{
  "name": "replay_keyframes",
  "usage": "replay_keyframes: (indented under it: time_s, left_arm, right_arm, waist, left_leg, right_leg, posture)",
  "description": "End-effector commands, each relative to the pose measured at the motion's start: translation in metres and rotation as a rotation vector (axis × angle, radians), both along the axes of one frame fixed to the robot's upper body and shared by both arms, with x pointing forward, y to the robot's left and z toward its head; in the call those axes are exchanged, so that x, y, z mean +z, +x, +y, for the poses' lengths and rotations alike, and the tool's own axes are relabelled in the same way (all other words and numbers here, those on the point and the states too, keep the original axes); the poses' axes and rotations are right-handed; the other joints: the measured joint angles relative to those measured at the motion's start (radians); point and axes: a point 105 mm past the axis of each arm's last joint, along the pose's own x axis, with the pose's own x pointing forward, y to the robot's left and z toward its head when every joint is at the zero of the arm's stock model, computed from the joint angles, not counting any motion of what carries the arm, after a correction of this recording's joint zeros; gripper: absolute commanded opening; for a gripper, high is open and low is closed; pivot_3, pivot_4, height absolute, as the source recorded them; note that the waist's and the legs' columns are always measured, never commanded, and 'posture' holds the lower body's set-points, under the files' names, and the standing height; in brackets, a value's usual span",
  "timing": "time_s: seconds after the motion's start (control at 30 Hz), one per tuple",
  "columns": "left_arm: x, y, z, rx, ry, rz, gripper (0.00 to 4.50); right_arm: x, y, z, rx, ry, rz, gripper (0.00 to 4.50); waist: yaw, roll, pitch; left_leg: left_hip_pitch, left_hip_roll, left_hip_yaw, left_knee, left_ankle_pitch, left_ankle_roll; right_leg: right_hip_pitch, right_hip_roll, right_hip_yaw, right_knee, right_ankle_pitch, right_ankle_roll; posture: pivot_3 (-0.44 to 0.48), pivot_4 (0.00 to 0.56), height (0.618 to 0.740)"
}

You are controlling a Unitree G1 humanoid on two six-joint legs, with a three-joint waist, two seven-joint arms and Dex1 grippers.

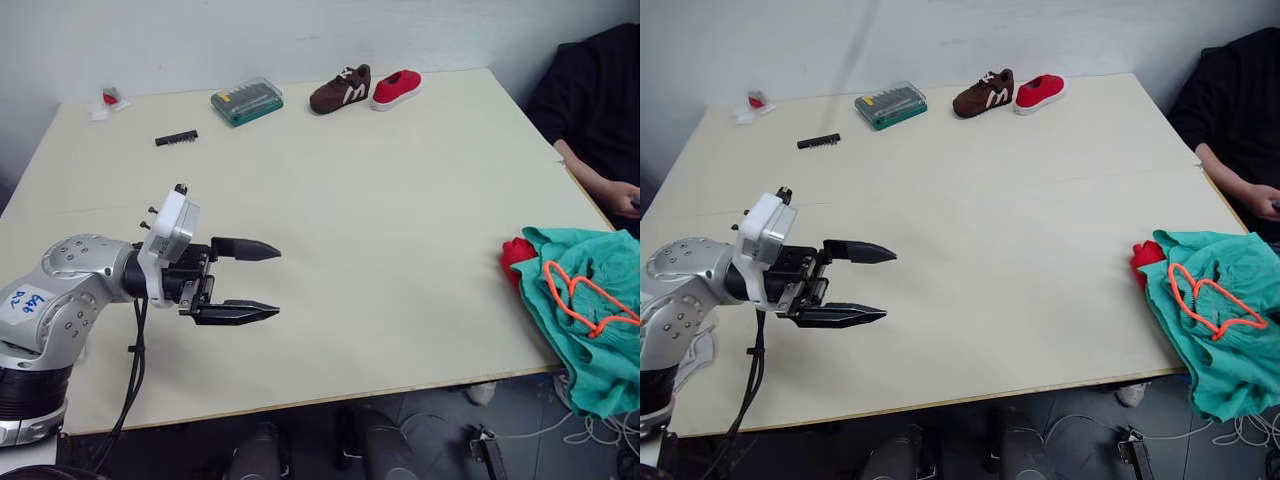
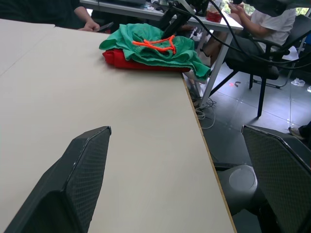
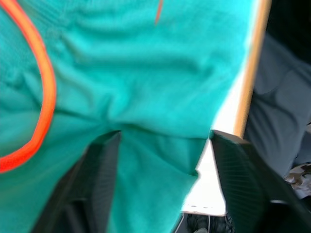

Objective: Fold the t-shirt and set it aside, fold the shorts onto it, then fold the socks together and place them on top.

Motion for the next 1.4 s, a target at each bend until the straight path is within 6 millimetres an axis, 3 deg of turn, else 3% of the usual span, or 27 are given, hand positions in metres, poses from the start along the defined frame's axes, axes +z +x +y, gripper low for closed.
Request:
replay_keyframes:
  time_s: [0.03, 0.1, 0.17, 0.27, 0.37, 0.47, 0.53, 0.63, 0.73, 0.87, 1.0, 1.1, 1.2, 1.33, 1.4]
  left_arm:
    - [0.002, 0.001, 0.001, -0.007, -0.006, -0.027, 4.5]
    - [0.001, 0.003, 0.001, -0.001, -0.007, -0.029, 4.5]
    - [0.002, 0.004, 0.002, 0.01, -0.017, -0.032, 4.5]
    - [-0.001, 0.007, 0.004, 0.041, -0.015, -0.034, 4.5]
    - [-0.007, 0.012, 0.006, 0.086, 0.019, -0.038, 4.5]
    - [-0.009, 0.01, 0.01, 0.107, 0.031, -0.032, 4.5]
    - [-0.012, 0.008, 0.018, 0.149, 0.048, -0.034, 4.5]
    - [-0.016, 0.003, 0.036, 0.253, 0.082, -0.031, 4.5]
    - [-0.022, -0.01, 0.058, 0.391, 0.095, -0.007, 4.5]
    - [-0.038, -0.038, 0.087, 0.593, 0.119, 0.035, 4.5]
    - [-0.055, -0.063, 0.14, 0.914, 0.181, 0.02, 4.5]
    - [-0.057, -0.074, 0.182, 1.135, 0.236, -0.09, 4.5]
    - [-0.065, -0.088, 0.215, 1.259, 0.307, -0.132, 4.5]
    - [-0.076, -0.086, 0.254, 1.395, 0.444, -0.152, 4.5]
    - [-0.082, -0.087, 0.263, 1.432, 0.459, -0.115, 4.5]
  right_arm:
    - [0.051, -0.007, -0.008, 0.002, -0.084, -0.148, 4.37]
    - [0.065, -0.006, -0.002, 0.028, -0.075, -0.209, 4.46]
    - [0.085, 0.002, 0.022, 0.125, -0.013, -0.308, 4.46]
    - [0.109, 0.017, 0.095, 0.368, 0.226, -0.431, 4.46]
    - [0.109, 0.017, 0.182, 0.659, 0.465, -0.417, 4.46]
    - [0.099, 0.01, 0.254, 0.912, 0.579, -0.356, 4.46]
    - [0.091, 0.005, 0.297, 1.056, 0.612, -0.323, 4.46]
    - [0.085, 0.0, 0.333, 1.196, 0.637, -0.297, 4.46]
    - [0.081, 0.0, 0.352, 1.282, 0.646, -0.28, 4.46]
    - [0.08, 0.0, 0.36, 1.348, 0.672, -0.271, 4.46]
    - [0.079, 0.004, 0.37, 1.389, 0.694, -0.271, 4.46]
    - [0.075, 0.004, 0.374, 1.418, 0.697, -0.254, 4.46]
    - [0.074, 0.006, 0.377, 1.441, 0.711, -0.241, 4.46]
    - [0.074, 0.002, 0.38, 1.482, 0.735, -0.21, 4.46]
    - [0.074, 0.0, 0.381, 1.491, 0.739, -0.204, 4.46]
  waist:
    - [0.001, 0.002, 0.0]
    - [0.001, 0.002, 0.0]
    - [-0.002, 0.002, 0.0]
    - [-0.009, 0.002, -0.001]
    - [-0.006, 0.001, 0.0]
    - [0.002, 0.001, 0.0]
    - [0.002, 0.001, 0.0]
    - [0.0, 0.0, 0.0]
    - [-0.001, 0.0, 0.0]
    - [0.001, -0.001, 0.0]
    - [-0.002, -0.004, 0.0]
    - [0.005, -0.004, -0.001]
    - [0.005, -0.006, -0.002]
    - [0.005, -0.006, -0.002]
    - [0.002, -0.006, -0.002]
  left_leg:
    - [0.0, 0.0, 0.0, 0.0, 0.0, 0.0]
    - [0.0, 0.0, 0.0, 0.0, 0.0, 0.0]
    - [0.001, 0.0, 0.0, 0.0, 0.0, 0.0]
    - [0.002, 0.0, 0.0, 0.0, 0.0, 0.0]
    - [0.003, 0.0, -0.008, -0.001, 0.001, -0.003]
    - [0.002, 0.001, -0.01, -0.002, 0.001, -0.004]
    - [0.001, 0.001, -0.011, -0.002, 0.001, -0.004]
    - [0.0, 0.0, -0.011, -0.001, 0.0, -0.003]
    - [-0.001, 0.0, -0.011, -0.001, -0.001, -0.001]
    - [-0.002, -0.001, -0.011, 0.0, -0.002, 0.002]
    - [-0.002, -0.001, -0.01, 0.0, -0.005, 0.005]
    - [-0.002, -0.002, -0.012, 0.0, -0.008, 0.009]
    - [-0.003, -0.002, -0.014, 0.001, -0.008, 0.01]
    - [-0.003, -0.002, -0.014, 0.001, -0.009, 0.012]
    - [-0.003, -0.002, -0.014, 0.0, -0.01, 0.012]
  right_leg:
    - [0.0, 0.0, 0.0, 0.0, 0.0, 0.0]
    - [0.0, 0.0, 0.0, 0.0, 0.0, 0.0]
    - [0.001, 0.0, 0.0, 0.0, 0.0, 0.0]
    - [0.001, 0.001, 0.002, 0.001, 0.0, 0.0]
    - [0.002, 0.005, 0.004, 0.001, 0.001, 0.0]
    - [0.001, 0.006, 0.003, 0.001, 0.001, -0.001]
    - [0.001, 0.005, 0.002, 0.0, 0.001, -0.001]
    - [0.0, 0.004, 0.002, -0.001, 0.001, -0.001]
    - [0.0, 0.003, 0.002, -0.001, 0.001, -0.001]
    - [0.0, 0.001, 0.001, -0.003, 0.001, -0.001]
    - [0.0, 0.0, 0.001, -0.003, 0.001, -0.001]
    - [0.0, 0.0, -0.001, -0.003, 0.001, -0.002]
    - [0.001, 0.0, -0.003, -0.003, 0.002, -0.003]
    - [0.001, -0.001, -0.003, -0.004, 0.001, -0.003]
    - [0.001, -0.001, -0.004, -0.004, 0.001, -0.003]
  posture:
    - [0.0, 0.15, 0.74]
    - [0.0, 0.15, 0.74]
    - [0.0, 0.15, 0.74]
    - [0.0, 0.15, 0.74]
    - [0.0, 0.15, 0.74]
    - [0.0, 0.15, 0.74]
    - [0.0, 0.15, 0.74]
    - [0.0, 0.15, 0.74]
    - [0.0, 0.15, 0.74]
    - [0.0, 0.15, 0.74]
    - [0.0, 0.15, 0.74]
    - [0.0, 0.15, 0.74]
    - [0.0, 0.15, 0.74]
    - [0.0, 0.15, 0.74]
    - [0.0, 0.15, 0.74]
